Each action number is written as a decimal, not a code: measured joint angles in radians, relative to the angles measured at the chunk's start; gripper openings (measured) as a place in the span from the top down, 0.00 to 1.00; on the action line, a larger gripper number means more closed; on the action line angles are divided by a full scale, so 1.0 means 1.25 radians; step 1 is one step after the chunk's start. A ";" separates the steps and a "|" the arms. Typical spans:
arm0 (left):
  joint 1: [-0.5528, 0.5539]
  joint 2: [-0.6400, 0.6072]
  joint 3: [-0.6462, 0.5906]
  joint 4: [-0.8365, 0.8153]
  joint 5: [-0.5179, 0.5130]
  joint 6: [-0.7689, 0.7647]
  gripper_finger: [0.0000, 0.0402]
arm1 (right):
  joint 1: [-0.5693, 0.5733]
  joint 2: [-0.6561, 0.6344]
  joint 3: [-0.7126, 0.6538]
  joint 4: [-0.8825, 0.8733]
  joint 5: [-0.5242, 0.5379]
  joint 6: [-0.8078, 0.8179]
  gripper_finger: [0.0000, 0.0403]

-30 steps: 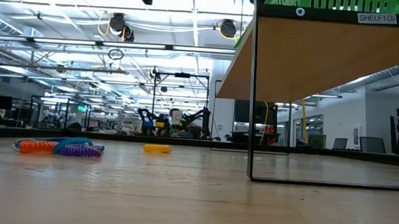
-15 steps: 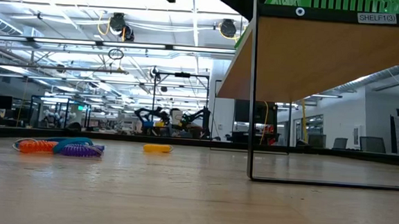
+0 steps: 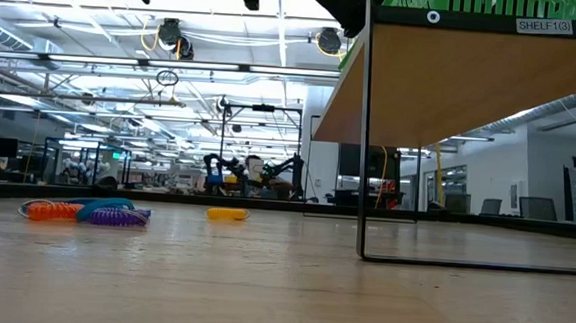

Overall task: Pick & Place Office Desk Supplies
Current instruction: Put the blue rubber band into the middle green bin

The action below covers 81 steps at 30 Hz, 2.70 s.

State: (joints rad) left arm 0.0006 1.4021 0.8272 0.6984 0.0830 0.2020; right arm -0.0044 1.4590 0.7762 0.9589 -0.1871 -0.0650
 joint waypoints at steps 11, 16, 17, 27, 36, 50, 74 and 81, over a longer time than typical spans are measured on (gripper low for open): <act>0.005 0.000 0.000 -0.022 -0.004 -0.017 0.97 | 0.000 0.036 0.046 -0.025 0.002 -0.001 0.34; 0.005 -0.001 0.000 -0.032 -0.025 -0.014 0.99 | 0.000 0.032 0.046 -0.037 0.004 0.000 0.45; 0.005 -0.001 0.000 -0.035 -0.026 -0.014 0.99 | -0.001 0.032 0.046 -0.042 0.005 0.000 0.47; 0.007 -0.001 0.000 -0.038 -0.027 -0.019 0.99 | -0.002 0.031 0.046 -0.050 0.007 -0.006 0.79; 0.008 0.000 -0.001 -0.037 -0.057 -0.023 0.88 | 0.000 0.030 0.047 -0.070 -0.006 -0.008 0.98; -0.042 -0.025 -0.002 -0.047 -0.190 -0.030 0.47 | -0.016 0.001 0.047 -0.128 0.000 -0.007 1.00; -0.069 -0.051 -0.001 -0.208 -0.256 -0.043 0.36 | -0.037 -0.341 0.047 -0.693 0.004 -0.021 1.00; -0.069 -0.051 -0.001 -0.224 -0.256 -0.057 0.36 | -0.037 -0.410 0.047 -0.845 0.005 -0.021 1.00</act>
State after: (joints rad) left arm -0.0856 1.3380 0.8257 0.4189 -0.2367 0.1309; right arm -0.0509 0.9467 0.8349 -0.0974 -0.1806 -0.0910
